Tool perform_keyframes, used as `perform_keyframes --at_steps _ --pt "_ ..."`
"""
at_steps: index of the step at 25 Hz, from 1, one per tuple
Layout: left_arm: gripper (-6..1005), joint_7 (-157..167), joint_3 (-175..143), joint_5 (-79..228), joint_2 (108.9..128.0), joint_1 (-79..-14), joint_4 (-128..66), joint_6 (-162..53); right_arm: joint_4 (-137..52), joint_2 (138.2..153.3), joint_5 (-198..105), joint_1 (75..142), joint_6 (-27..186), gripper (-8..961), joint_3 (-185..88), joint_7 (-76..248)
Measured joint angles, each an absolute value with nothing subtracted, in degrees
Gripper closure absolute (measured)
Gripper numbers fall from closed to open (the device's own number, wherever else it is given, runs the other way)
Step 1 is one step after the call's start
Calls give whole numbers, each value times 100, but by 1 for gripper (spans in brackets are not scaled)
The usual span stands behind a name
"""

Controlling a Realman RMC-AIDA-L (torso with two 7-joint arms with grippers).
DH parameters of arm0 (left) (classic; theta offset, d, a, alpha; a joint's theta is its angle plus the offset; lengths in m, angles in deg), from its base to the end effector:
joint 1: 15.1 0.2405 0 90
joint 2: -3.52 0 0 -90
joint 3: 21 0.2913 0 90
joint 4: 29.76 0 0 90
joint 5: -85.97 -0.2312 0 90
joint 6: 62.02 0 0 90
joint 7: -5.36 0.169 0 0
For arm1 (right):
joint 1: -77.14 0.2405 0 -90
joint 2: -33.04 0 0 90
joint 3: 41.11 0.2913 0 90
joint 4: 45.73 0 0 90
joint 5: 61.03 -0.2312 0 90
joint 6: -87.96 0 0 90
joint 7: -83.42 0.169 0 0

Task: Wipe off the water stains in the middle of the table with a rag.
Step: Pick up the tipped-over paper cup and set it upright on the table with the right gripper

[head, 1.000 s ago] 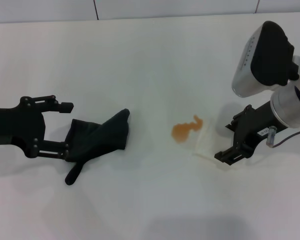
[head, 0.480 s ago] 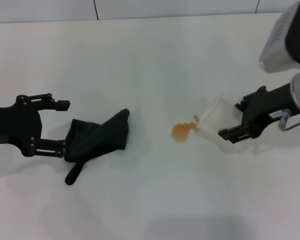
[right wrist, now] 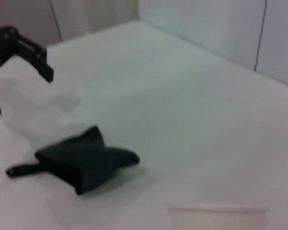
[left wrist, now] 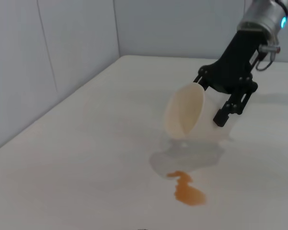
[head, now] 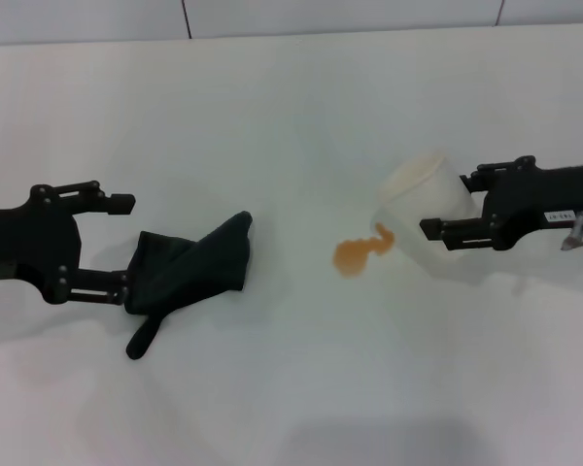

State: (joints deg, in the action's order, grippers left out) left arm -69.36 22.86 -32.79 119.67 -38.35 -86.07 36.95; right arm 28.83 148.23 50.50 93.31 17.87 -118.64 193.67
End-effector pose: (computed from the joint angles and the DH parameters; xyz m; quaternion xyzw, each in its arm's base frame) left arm -0.3087 0.3424 0.0230 -0.9787 -0.0827 -0.1346 0.1312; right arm 0.2527 0.3737 -0.0194 -0.9547 0.2048 0.0832 0.1993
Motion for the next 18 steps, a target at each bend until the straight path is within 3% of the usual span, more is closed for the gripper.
perform_keyframes --at_steps 18 --pt "141 -7059 2277 -3276 12083 -3766 -8639 3704 -413 14818 2053 9391 2019 261 -11034 15314"
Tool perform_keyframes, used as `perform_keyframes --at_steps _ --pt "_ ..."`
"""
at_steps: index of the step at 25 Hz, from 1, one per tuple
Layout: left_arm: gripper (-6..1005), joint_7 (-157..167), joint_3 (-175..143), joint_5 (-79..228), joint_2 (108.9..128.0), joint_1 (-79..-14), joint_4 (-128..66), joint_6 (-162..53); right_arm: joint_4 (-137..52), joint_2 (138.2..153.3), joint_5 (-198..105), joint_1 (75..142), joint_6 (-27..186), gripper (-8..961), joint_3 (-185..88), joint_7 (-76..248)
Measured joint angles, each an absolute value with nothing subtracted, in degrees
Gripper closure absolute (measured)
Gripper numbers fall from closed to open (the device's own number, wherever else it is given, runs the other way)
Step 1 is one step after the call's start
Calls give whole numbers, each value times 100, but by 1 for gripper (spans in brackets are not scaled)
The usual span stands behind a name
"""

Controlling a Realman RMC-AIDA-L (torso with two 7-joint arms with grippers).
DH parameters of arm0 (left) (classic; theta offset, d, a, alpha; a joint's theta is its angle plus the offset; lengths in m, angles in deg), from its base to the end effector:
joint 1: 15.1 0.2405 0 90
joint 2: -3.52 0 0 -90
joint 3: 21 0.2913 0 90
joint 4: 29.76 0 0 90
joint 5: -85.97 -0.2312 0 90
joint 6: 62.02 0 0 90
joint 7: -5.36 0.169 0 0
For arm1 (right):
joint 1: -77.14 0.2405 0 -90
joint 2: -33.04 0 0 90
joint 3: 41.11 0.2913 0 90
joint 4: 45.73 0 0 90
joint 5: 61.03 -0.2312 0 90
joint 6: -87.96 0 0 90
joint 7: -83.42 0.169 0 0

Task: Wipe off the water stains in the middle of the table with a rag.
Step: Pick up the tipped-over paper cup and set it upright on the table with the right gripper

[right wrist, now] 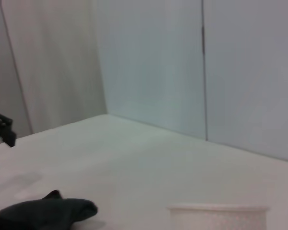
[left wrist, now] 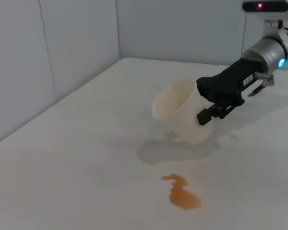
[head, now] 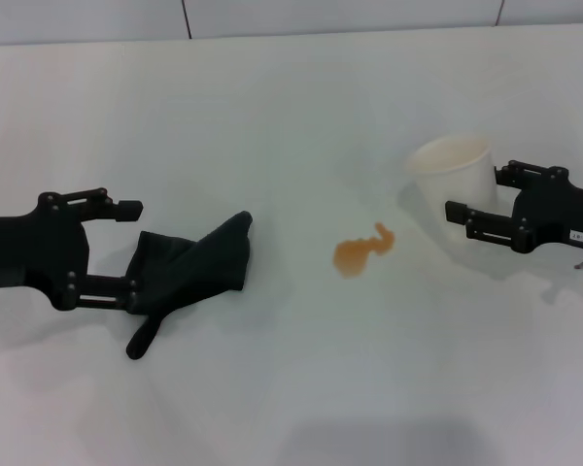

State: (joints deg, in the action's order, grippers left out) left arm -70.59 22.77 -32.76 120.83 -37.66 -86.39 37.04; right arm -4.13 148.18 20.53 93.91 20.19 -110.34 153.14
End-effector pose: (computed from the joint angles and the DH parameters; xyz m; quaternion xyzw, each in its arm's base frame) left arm -0.3080 0.3373 0.0158 -0.9764 -0.0988 -0.1437 0.1273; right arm 0.3291 0.3646 -0.0331 -0.9123 0.1989 0.2340 0.2709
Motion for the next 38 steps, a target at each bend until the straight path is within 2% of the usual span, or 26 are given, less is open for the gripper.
perform_keyframes --at_steps 13,38 --pt "144 -7016 2259 -3146 12080 -3628 -8645 3703 -1682 14835 994 9403 1997 259 -11075 13612" --pt "149 -7050 2259 -3136 12088 -3651 -8660 3703 -1989 14835 929 9372 2022 255 -11038 13222"
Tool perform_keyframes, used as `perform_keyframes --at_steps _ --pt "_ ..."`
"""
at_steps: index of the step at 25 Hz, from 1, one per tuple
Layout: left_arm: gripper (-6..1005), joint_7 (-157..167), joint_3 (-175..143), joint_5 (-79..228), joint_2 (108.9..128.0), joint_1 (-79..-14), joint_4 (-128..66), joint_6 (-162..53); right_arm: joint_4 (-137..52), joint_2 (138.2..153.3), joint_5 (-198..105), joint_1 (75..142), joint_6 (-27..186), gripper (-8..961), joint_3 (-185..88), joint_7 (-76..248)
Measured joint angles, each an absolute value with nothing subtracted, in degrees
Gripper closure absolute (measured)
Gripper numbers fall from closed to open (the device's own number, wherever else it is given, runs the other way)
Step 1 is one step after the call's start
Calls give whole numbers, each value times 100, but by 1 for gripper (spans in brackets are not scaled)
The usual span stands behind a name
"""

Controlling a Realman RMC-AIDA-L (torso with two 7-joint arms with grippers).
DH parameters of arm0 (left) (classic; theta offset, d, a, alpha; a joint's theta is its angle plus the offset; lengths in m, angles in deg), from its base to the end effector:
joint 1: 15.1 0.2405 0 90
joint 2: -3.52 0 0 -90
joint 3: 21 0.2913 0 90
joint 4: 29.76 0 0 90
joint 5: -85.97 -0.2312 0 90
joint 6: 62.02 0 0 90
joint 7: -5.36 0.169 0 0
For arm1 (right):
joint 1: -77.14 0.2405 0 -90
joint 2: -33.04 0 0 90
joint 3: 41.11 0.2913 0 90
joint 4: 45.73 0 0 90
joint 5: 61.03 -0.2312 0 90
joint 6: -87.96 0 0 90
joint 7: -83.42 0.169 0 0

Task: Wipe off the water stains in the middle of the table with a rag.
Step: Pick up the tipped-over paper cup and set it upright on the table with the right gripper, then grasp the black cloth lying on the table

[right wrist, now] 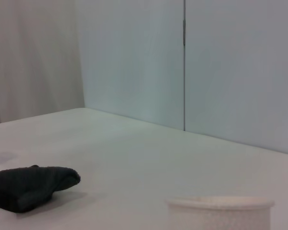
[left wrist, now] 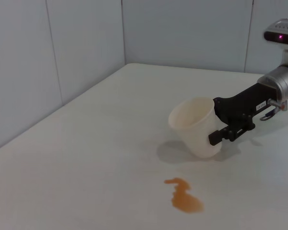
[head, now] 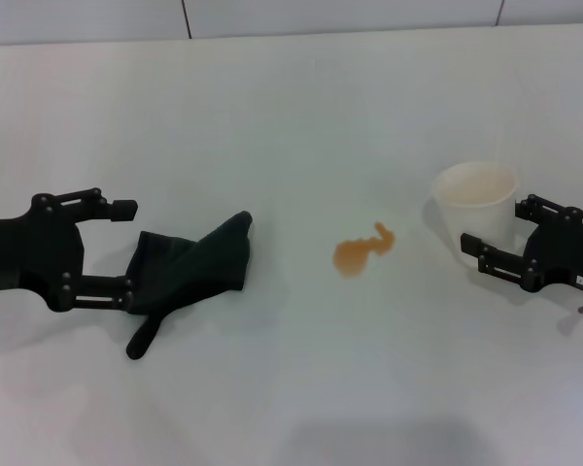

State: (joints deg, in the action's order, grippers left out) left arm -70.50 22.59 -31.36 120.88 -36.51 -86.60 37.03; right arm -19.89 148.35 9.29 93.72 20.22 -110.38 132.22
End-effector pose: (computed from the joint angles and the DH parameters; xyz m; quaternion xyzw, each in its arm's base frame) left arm -0.3110 0.3331 0.0181 -0.9733 -0.1041 -0.1533 0.1354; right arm 0.3699 0.3364 -0.0560 -0.8976 0.1876 0.2338 0.3231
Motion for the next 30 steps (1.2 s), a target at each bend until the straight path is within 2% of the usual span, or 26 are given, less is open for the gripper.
perform_keyframes --at_steps 10,15,30 --pt "151 -7142 2260 -3136 12109 -3623 -8874 3729 -2051 14834 932 9375 2055 186 -11037 13279" --pt "152 -7144 2259 -3136 12112 -3620 -8881 3757 -2051 14821 986 9366 2089 96 -11083 13387" --pt "155 -7146 2260 -3137 12112 -3596 -8883 3765 -1996 14793 1048 9150 2131 97 -11081 13551"
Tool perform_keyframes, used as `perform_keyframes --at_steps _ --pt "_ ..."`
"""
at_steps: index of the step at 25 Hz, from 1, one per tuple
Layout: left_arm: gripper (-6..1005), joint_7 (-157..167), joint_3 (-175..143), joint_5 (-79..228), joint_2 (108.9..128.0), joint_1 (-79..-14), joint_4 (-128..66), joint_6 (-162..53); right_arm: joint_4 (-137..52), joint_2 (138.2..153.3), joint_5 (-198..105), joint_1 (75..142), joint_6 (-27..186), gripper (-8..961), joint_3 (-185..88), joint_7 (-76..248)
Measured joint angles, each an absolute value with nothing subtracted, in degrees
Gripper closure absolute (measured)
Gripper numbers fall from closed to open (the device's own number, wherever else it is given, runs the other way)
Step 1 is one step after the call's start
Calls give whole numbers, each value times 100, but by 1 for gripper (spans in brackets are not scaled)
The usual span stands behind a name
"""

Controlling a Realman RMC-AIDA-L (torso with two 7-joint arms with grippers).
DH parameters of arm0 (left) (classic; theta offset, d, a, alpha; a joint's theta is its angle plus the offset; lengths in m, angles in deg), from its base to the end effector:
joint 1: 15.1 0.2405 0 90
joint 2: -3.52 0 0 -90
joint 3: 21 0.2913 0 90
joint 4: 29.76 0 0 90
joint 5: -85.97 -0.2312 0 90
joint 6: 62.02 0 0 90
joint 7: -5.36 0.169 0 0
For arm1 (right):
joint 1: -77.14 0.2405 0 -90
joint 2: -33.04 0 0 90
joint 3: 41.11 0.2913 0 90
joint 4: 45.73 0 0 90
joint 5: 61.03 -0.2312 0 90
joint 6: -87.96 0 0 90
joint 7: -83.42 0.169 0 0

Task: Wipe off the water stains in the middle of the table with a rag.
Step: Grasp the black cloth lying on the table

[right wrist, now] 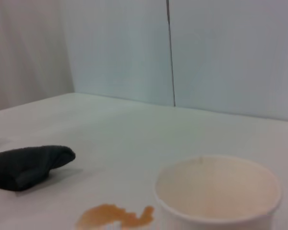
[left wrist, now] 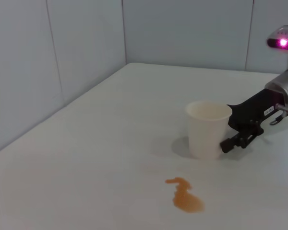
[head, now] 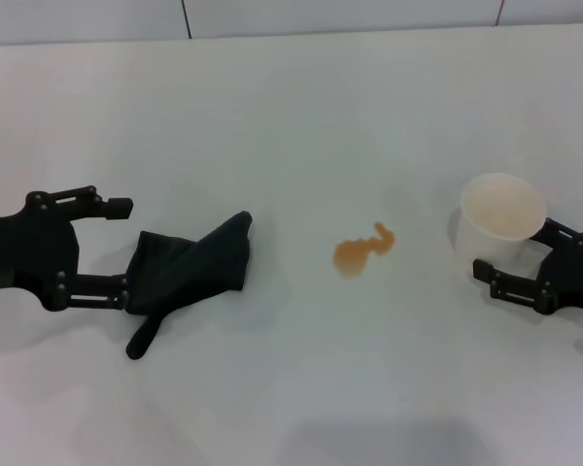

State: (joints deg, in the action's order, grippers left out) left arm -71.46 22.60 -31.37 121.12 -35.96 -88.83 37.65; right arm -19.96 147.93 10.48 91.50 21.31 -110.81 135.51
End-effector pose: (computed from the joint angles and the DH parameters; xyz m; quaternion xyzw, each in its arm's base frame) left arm -0.3087 0.3317 0.0228 -0.9737 -0.1016 -0.1494 0.1387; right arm 0.3884 0.3205 -0.0566 -0.8931 0.2299 0.2192 0.3185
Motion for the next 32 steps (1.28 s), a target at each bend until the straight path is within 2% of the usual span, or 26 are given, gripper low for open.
perform_keyframes --at_steps 7,17,32 --pt "157 -7094 2213 -3137 12112 -3561 -8882 3772 -1804 14791 1189 8905 1887 97 -11075 13684" --pt "159 -7073 2185 -3135 12105 -3541 -8882 3774 -672 14805 1244 8089 1027 98 -11076 13816" --pt "162 -7052 2122 -3127 12112 -3481 -8882 3777 577 14828 1218 7785 544 100 -10801 14303"
